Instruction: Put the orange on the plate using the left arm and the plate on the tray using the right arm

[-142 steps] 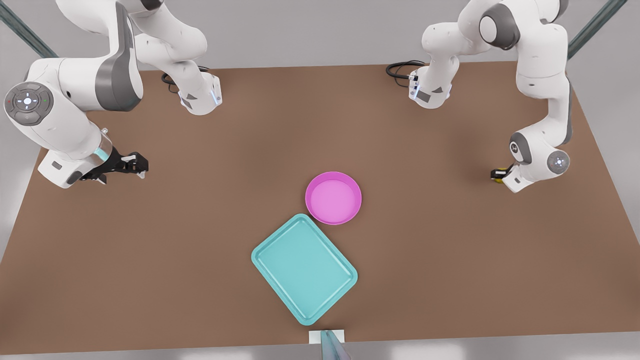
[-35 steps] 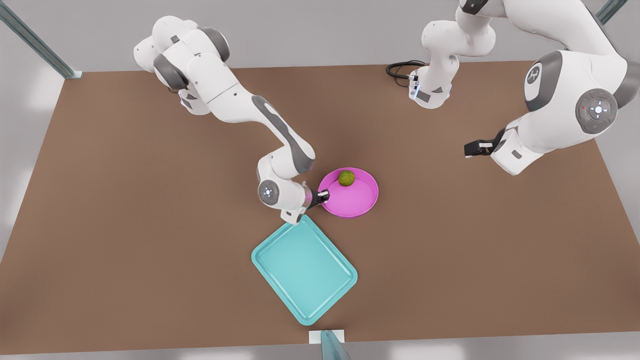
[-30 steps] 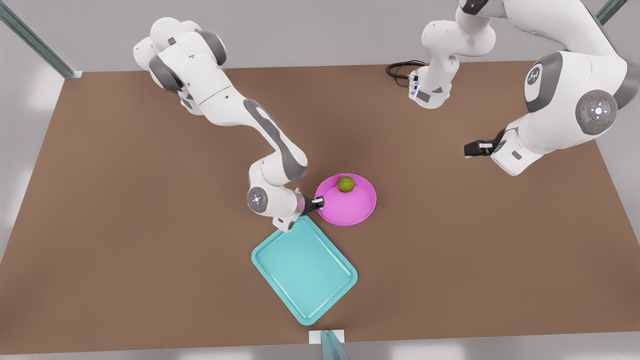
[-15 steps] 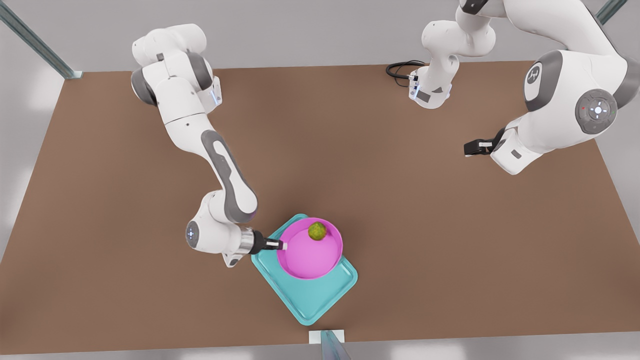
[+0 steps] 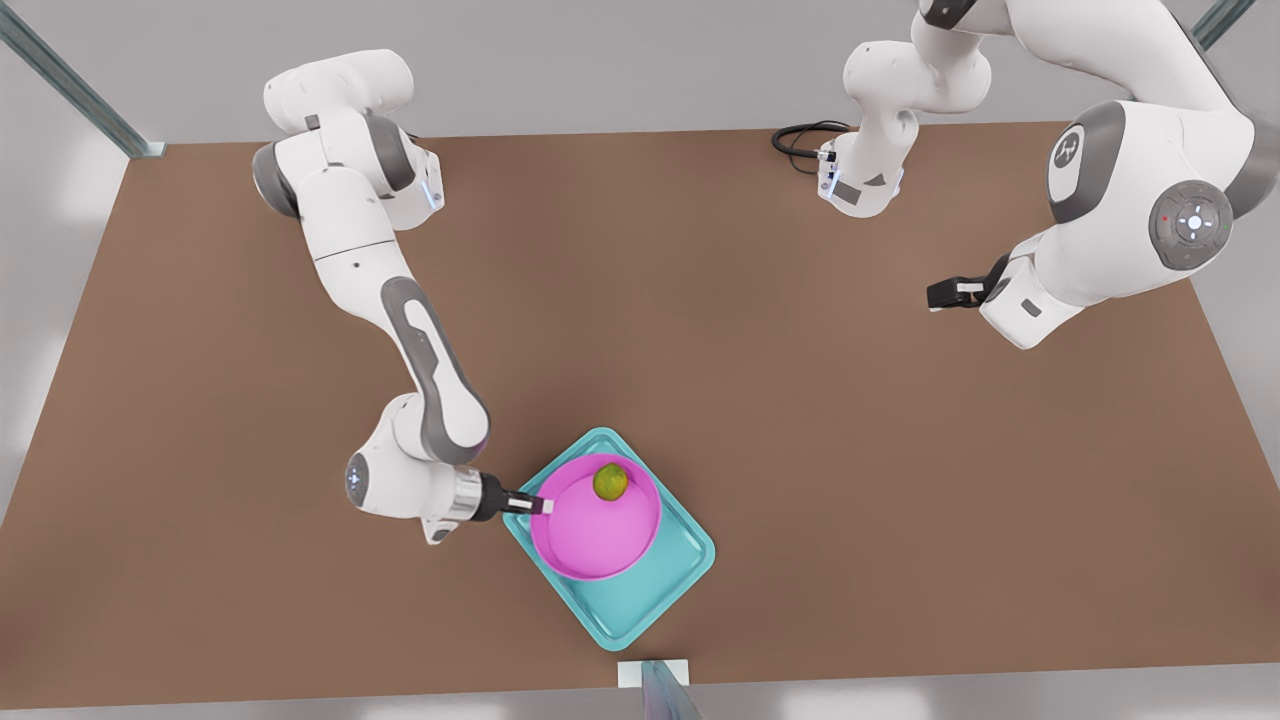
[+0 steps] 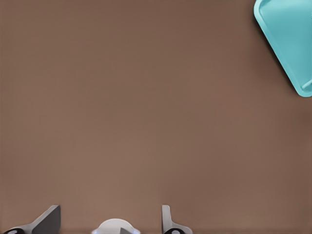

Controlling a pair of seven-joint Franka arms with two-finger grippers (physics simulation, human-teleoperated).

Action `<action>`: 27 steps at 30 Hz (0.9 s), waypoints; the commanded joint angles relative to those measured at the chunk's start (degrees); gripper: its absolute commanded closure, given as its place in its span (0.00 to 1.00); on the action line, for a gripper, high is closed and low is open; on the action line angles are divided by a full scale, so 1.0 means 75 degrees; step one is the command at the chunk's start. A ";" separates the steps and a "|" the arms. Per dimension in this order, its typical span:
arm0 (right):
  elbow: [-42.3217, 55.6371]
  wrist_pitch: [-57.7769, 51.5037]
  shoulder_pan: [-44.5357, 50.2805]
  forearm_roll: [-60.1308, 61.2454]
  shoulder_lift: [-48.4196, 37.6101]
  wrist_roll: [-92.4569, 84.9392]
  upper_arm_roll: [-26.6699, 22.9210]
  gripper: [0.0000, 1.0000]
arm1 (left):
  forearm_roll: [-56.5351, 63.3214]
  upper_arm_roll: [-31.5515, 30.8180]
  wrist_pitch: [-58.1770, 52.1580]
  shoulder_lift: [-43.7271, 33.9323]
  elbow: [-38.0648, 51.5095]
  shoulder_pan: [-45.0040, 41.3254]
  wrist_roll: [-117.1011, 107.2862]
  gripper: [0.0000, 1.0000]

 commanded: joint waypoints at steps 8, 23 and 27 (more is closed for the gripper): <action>0.0004 0.0116 0.0075 -0.0035 -0.0024 0.0120 0.0026 0.00 | -0.0010 0.0001 -0.0032 0.0015 0.0002 0.0000 0.0008 0.00; -0.1602 -0.5169 -0.0815 -0.8192 -0.6680 -0.3021 -0.0701 0.00 | -0.0080 0.0130 -0.0184 0.0273 0.0401 0.0199 -0.0062 0.00; -0.1590 -0.5181 -0.0816 -0.8191 -0.6657 -0.3021 -0.0701 0.00 | -0.0057 0.0130 -0.0231 0.0249 0.0354 0.0188 0.0043 0.00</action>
